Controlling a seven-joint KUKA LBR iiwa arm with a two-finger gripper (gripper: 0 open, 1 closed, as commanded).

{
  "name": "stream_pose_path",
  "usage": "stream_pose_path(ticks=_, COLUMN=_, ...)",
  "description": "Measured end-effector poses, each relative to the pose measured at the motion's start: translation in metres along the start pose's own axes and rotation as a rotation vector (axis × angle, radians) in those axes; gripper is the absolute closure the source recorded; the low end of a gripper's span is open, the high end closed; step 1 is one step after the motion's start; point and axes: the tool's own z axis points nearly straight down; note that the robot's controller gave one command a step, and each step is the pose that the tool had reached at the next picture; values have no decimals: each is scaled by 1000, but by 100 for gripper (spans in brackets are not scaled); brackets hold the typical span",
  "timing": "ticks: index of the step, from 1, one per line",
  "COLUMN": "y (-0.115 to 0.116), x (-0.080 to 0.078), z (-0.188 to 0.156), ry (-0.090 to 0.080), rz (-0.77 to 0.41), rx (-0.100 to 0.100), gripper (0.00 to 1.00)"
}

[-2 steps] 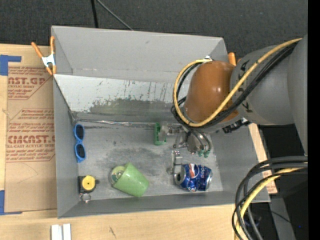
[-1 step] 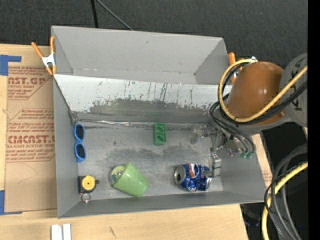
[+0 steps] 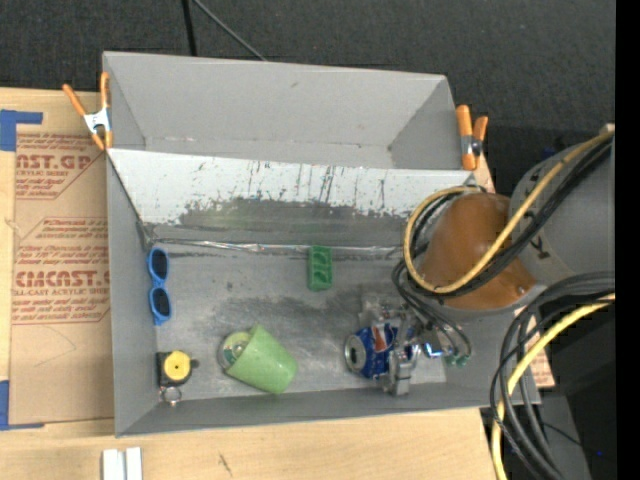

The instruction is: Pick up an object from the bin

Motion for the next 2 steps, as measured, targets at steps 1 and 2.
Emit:
stream_pose_path(ticks=1, y=21, x=-33, z=-23, ry=1, rz=-463, rx=-1, gripper=0)
stream_pose_path(ticks=2, y=21, x=-33, z=-24, ry=0, rz=-460, rx=-1, gripper=100)
